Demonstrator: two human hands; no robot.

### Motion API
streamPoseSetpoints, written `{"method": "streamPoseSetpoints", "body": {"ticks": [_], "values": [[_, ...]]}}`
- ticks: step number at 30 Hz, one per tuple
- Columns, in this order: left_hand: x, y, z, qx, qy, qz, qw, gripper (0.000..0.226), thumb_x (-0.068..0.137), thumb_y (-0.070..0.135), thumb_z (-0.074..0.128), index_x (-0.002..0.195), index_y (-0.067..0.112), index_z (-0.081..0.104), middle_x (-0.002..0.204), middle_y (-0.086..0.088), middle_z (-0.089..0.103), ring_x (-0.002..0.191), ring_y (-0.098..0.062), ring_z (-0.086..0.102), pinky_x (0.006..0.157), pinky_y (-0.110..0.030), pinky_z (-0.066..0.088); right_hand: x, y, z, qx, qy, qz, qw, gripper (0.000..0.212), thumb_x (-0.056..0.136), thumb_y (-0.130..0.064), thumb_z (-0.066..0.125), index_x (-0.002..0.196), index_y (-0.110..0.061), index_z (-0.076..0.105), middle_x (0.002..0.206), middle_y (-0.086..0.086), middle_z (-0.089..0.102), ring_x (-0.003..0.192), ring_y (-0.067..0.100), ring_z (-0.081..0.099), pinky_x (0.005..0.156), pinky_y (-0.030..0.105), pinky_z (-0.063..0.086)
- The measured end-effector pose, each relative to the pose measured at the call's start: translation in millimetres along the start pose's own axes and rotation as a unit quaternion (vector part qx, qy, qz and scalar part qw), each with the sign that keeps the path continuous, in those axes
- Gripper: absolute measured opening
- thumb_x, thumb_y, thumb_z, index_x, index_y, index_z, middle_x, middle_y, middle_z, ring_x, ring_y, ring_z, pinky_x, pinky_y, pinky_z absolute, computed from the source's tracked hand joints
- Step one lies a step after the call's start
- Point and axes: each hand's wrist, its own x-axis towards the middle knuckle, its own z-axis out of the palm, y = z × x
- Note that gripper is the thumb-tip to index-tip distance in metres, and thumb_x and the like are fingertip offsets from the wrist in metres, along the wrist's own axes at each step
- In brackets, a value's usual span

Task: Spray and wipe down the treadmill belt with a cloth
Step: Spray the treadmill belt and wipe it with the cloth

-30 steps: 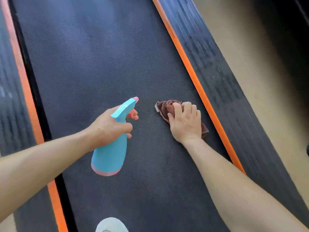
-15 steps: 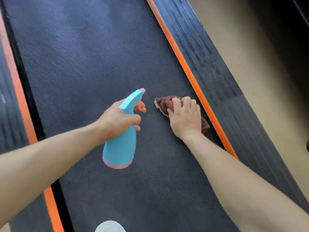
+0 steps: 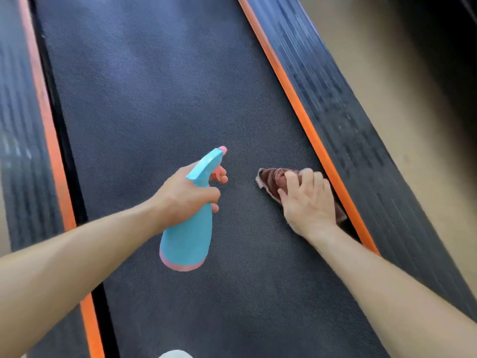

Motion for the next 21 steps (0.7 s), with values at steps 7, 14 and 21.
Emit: {"method": "streamPoseSetpoints", "body": {"ticks": [7,14,21], "values": [[-1.7,-18.3,-3.6,0.022,-0.001,0.002,1.0,0.06,0.065,0.021,0.061,0.107,0.063,0.065,0.115,0.019,0.073,0.078,-0.026,0.081,0.088,-0.04,0.058,108.5,-10.2,5.1,-0.013,0.004,0.031,0.999,0.035,0.099,-0.038,0.05,0.118,-0.009,0.052,0.118,0.022,0.051,0.104,0.039,0.048,0.089,0.051,0.038],[-2.4,-17.5,-5.4,0.015,-0.001,0.014,1.0,0.055,0.081,0.007,0.065,0.109,0.054,0.068,0.119,0.015,0.073,0.078,-0.027,0.081,0.078,-0.033,0.056,-20.9,24.3,-3.1,-0.001,0.017,0.028,0.999,0.043,0.09,-0.034,0.068,0.121,-0.008,0.054,0.107,0.02,0.052,0.086,0.037,0.047,0.075,0.049,0.042],[7.8,-9.3,-3.1,0.01,0.007,0.013,1.0,0.04,0.078,0.007,0.067,0.11,0.031,0.07,0.118,0.012,0.075,0.076,-0.028,0.08,0.082,-0.037,0.06,59.2,14.6,4.1,0.002,0.021,-0.006,1.0,0.035,0.096,-0.039,0.056,0.115,-0.01,0.054,0.113,0.022,0.052,0.098,0.04,0.05,0.084,0.051,0.039]]}}
